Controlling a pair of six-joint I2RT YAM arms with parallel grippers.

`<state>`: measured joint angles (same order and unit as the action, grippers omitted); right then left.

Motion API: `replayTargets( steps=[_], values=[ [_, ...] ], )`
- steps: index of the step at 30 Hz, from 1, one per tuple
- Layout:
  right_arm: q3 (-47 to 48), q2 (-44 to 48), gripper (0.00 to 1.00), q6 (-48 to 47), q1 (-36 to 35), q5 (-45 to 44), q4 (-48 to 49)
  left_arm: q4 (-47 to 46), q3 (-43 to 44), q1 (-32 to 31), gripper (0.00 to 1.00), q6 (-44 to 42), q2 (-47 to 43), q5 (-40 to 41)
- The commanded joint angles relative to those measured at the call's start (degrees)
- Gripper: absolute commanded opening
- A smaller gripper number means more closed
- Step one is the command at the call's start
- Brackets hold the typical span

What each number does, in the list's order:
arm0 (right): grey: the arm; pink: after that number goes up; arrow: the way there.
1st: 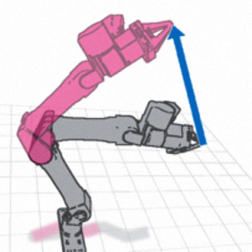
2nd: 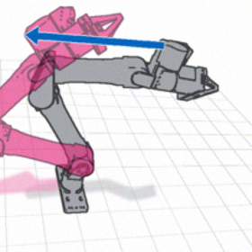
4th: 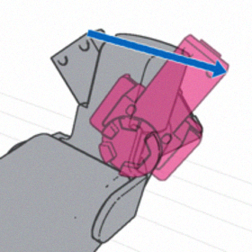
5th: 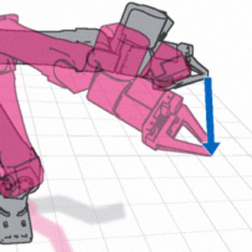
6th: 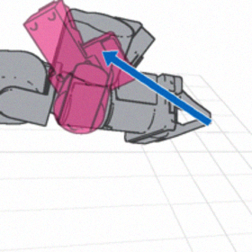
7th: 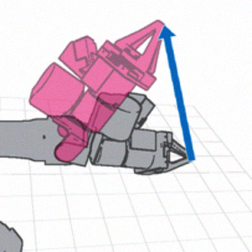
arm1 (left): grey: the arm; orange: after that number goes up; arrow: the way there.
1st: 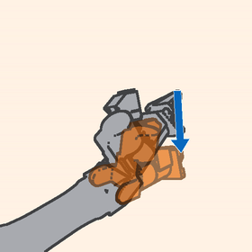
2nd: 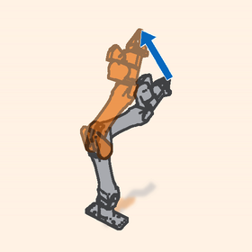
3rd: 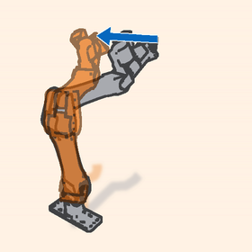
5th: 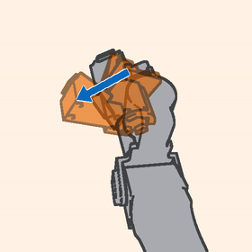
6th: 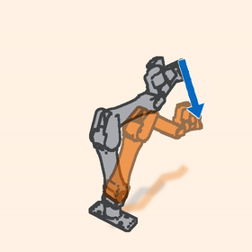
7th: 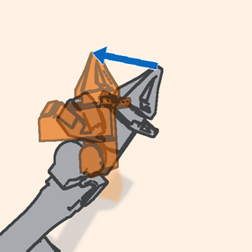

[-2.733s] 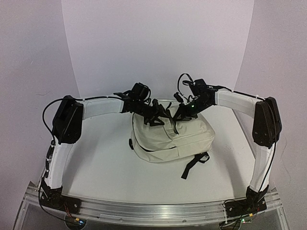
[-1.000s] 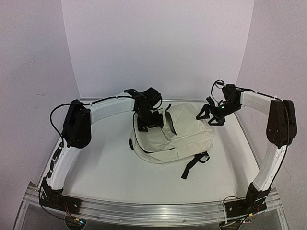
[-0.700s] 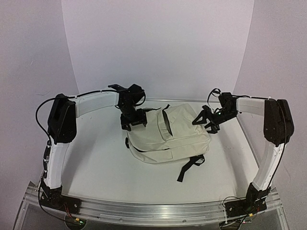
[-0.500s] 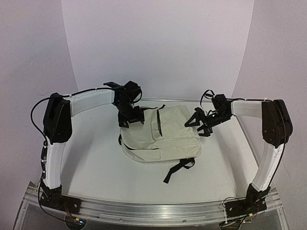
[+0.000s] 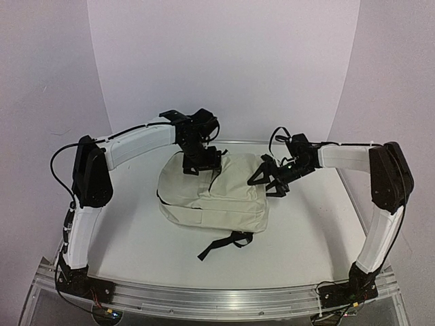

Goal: Pack the student bag
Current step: Adjust the student bag at the center of the board.

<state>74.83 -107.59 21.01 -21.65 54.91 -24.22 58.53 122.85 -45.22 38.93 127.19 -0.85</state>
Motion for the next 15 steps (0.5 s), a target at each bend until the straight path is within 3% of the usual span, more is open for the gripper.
replayTargets(
  steps=[1, 5, 9, 15],
  values=[
    [9.04, 3.75, 0.82, -6.84, 0.17, -6.92, -2.53, 5.19, 2.39, -0.14, 0.75, -0.47, 2.64, 5.52],
    [13.22, 3.40, 0.78, -8.19, 0.02, -9.69, -3.71, 5.15, 2.39, -0.19, 0.72, -2.27, 3.60, 4.75],
    [16.27, 2.42, 0.69, -8.98, -1.25, -12.35, -4.01, 2.15, 1.97, -0.14, 0.79, -3.47, 4.02, 2.62],
    [20.73, 0.74, 0.57, -9.71, -4.47, -17.65, -3.97, -1.96, 1.45, 0.58, 0.81, -2.82, 4.92, 1.34]
  ],
)
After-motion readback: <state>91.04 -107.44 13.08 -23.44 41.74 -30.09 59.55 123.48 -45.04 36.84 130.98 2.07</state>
